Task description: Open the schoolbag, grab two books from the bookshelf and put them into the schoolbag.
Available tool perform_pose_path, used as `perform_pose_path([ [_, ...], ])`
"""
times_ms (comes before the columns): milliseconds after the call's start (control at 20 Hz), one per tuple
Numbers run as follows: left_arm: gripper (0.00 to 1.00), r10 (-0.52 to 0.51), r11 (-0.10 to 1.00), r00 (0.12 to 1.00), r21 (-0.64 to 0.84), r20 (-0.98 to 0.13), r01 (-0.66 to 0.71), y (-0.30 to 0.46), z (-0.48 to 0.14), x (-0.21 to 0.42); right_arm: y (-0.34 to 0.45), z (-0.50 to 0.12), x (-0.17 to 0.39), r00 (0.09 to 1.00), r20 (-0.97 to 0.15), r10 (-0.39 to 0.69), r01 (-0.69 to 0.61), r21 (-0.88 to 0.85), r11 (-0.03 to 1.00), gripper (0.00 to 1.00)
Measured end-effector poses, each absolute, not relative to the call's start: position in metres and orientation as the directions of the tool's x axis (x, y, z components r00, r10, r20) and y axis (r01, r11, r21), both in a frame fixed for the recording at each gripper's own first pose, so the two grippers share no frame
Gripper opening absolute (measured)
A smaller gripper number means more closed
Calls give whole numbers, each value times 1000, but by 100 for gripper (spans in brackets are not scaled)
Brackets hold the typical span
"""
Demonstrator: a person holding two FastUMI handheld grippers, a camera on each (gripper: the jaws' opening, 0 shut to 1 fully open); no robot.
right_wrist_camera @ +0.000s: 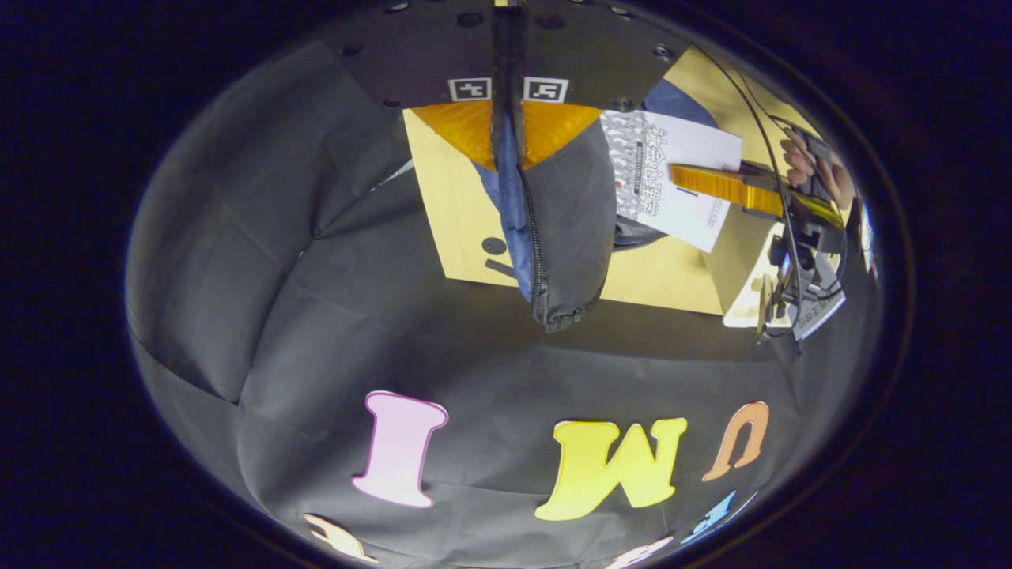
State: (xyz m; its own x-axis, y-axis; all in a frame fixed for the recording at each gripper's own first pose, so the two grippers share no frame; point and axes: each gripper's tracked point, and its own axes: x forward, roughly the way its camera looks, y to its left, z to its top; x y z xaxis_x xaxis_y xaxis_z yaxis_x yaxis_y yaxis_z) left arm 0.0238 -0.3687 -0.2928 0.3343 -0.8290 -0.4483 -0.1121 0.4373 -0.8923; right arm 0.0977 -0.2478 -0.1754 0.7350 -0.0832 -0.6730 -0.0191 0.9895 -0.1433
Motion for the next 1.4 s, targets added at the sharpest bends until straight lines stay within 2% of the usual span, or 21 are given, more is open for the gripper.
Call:
perform_pose_path([
  [250, 43, -826, 425, 367, -900, -428, -93, -367, -297, 36, -235, -165, 101, 744, -664, -74, -34, -148, 988, 0],
  [350, 44, -846, 369, 377, -924, -377, -96, -365, -291, 35, -233, -163, 100, 746, -662, -77, -26, -144, 989, 0],
  [450, 44, -851, 278, 424, -951, -310, -137, -366, -284, 39, -233, -153, 102, 760, -644, -84, -19, -151, 988, 0],
  [550, 44, -854, 237, 434, -958, -285, -163, -374, -284, 38, -231, -143, 104, 774, -627, -89, -20, -165, 986, 0],
  [950, 44, -866, 300, 378, -945, -328, -132, -419, -309, 37, -227, -145, 102, 766, -635, -96, -14, -165, 986, 0],
  [1000, 45, -872, 300, 360, -943, -332, -142, -421, -314, 35, -227, -147, 102, 764, -638, -97, -13, -165, 986, 0],
  [1100, 40, -880, 344, 287, -925, -378, -161, -434, -332, 22, -227, -150, 103, 761, -642, -94, -13, -160, 987, 0],
  [1150, 62, -876, 377, 256, -911, -409, -165, -433, -337, 16, -227, -152, 103, 759, -645, -93, -15, -160, 987, 0],
  [1200, 57, -867, 405, 240, -899, -436, -169, -432, -343, 13, -227, -156, 103, 756, -647, -94, -16, -161, 987, 0],
  [1250, 58, -859, 433, 213, -882, -466, -186, -430, -346, 10, -227, -158, 103, 755, -649, -94, -15, -161, 987, 0],
  [1350, 88, -817, 523, 153, -826, -556, -209, -422, -357, 1, -228, -161, 103, 750, -654, -95, -14, -159, 987, 0],
  [1400, 86, -789, 575, 118, -792, -604, -208, -413, -363, -3, -228, -163, 104, 749, -655, -96, -15, -161, 987, 0],
])
